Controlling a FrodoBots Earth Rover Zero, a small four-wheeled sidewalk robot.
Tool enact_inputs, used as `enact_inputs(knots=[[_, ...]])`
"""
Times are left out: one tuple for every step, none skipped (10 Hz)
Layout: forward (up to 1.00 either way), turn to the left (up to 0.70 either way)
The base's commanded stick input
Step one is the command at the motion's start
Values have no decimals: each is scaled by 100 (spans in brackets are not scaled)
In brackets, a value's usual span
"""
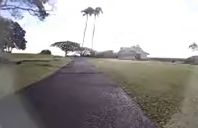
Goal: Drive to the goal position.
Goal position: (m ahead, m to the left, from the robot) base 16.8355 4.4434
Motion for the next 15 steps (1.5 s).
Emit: enact_inputs(knots=[[60, 0], [60, 0], [60, 0], [60, 0], [60, 0], [60, 0], [60, 0], [60, 0], [60, 0], [60, 2], [60, 15], [60, 15], [60, 15], [60, 15], [60, 15]])
